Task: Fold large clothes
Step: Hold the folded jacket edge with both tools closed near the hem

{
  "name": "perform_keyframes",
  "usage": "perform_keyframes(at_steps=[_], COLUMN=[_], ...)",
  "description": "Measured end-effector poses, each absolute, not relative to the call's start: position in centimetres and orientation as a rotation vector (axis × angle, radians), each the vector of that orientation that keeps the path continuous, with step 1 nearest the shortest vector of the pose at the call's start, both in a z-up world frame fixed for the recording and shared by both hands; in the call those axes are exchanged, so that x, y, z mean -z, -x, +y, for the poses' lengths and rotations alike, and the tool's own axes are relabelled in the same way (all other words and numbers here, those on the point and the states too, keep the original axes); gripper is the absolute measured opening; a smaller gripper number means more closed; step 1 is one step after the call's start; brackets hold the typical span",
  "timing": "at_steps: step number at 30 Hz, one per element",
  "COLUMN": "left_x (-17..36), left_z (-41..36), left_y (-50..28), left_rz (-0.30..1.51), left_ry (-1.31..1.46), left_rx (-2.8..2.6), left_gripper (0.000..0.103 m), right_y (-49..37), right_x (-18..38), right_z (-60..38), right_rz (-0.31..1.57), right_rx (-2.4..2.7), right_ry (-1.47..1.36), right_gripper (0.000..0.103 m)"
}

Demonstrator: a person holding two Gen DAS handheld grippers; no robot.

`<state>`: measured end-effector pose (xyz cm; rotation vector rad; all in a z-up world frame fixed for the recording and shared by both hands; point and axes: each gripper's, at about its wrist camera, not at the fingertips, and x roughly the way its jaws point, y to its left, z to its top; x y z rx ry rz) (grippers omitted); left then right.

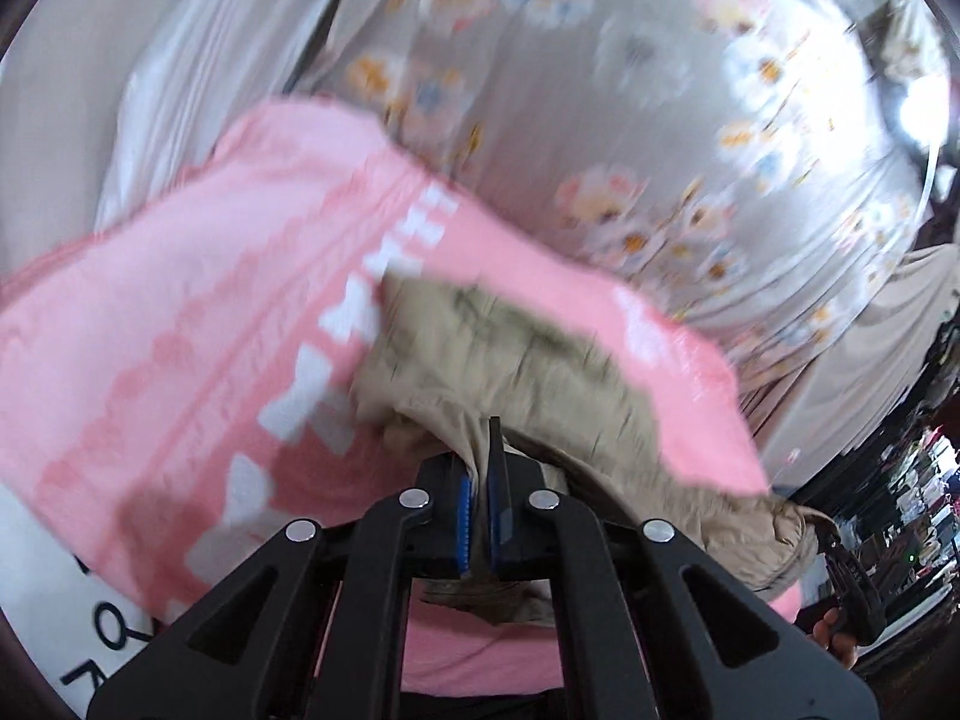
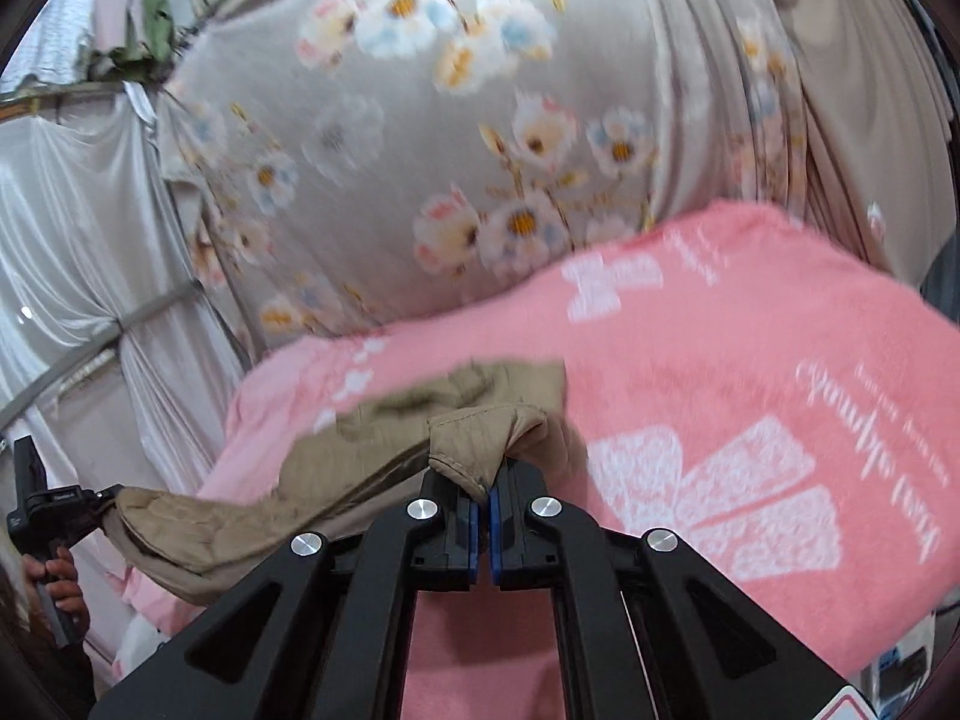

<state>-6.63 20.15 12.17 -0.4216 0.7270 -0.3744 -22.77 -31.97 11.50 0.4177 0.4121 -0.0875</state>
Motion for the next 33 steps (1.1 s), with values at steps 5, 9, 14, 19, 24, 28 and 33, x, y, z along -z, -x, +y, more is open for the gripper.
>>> perform_keyframes(at_steps=[5,9,14,19,24,28,33], left_x=[-17.9,-18.1,-12.3,-4.4,1.3,3.9,6.7], left_z=[20.0,17.6,13.4,11.2,10.2,9.5,8.9], left_y=[6.2,0.7,-8.6,-14.6,-17.4,-18.2,-18.8], left_rz=[0.579,0.591,0.718,0.854,0.936,0.958,0.978], left_ry=[0.370,0.293,0.148,0.053,-0.012,-0.046,-0.059], left_rx=[0.366,0.306,0.159,0.045,-0.021,-0.045,-0.045], left_gripper=[0.003,0.004,0.004,0.004,0.004,0.005,0.006], right_y=[21.9,15.0,4.9,-1.0,-4.2,-5.5,-6.3], right_x=[-15.4,-14.0,-7.9,-2.8,0.9,3.5,6.5], right_z=[-32.9,-34.9,-36.7,-36.5,-36.3,-36.1,-35.6], right_rz=[0.270,0.291,0.461,0.593,0.670,0.726,0.789], right_rx=[0.068,0.101,0.205,0.255,0.315,0.343,0.350], right_ry=[-0.436,-0.503,-0.548,-0.538,-0.523,-0.520,-0.495], right_gripper=[0.002,0.002,0.002,0.002,0.002,0.002,0.002])
